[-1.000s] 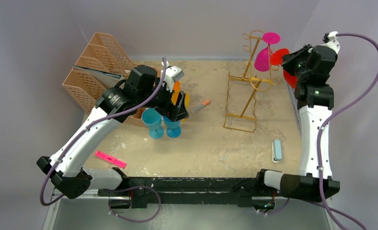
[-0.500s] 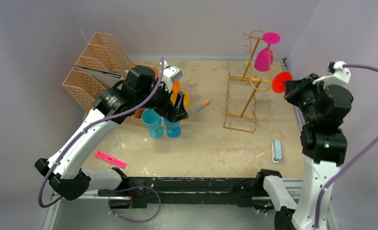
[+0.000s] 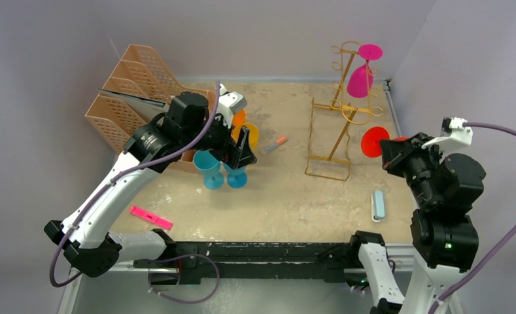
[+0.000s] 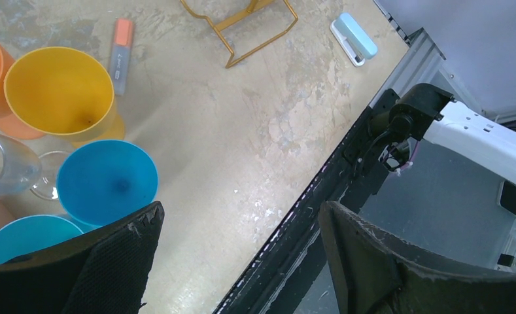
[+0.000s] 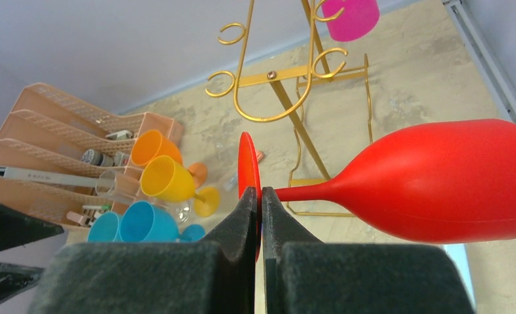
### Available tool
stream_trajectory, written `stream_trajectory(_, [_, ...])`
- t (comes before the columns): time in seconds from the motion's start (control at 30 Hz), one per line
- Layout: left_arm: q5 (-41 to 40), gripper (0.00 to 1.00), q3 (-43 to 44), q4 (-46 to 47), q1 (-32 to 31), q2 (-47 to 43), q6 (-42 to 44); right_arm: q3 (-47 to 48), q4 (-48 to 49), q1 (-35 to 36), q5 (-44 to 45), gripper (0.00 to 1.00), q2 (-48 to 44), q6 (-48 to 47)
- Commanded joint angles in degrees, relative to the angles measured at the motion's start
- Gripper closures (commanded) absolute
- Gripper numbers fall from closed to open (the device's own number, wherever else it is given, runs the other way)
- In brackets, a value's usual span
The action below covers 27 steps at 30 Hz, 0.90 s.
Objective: Take the wine glass off the wine glass rack
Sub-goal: Pick up the wine glass from the wine rack, then place the wine glass at the center of the board.
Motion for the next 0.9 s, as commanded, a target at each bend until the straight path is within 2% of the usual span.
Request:
stream_trajectory(0.0, [0.6, 0.13, -0.5, 1.8, 0.3, -2.0, -1.2, 1.7, -4.0, -0.1, -2.6, 1.0, -1.8, -0.7])
stream_trajectory(0.1, [0.5, 0.13, -0.8, 2.3, 0.3, -2.6, -1.4, 1.6, -5.7, 0.1, -4.4, 1.0, -3.1, -0.2])
stream_trajectory(0.33, [1.2, 0.13, -0.8, 3.4, 0.3, -2.4, -1.8, -2.8, -5.0, 0.1, -15.6, 1.0, -7.5, 4.1])
stream_trajectory(0.57, [2.0, 0.13, -0.6, 4.4, 0.3, -2.1, -2.3, -6.5, -9.5, 0.1, -23.8, 1.0, -9.3, -0.2])
stream_trajectory(0.87, [3.7, 0.13, -1.1, 5.1, 0.2, -2.9, -3.0, -14.3, -4.2, 0.3, -37.3, 1.0, -9.4, 3.9])
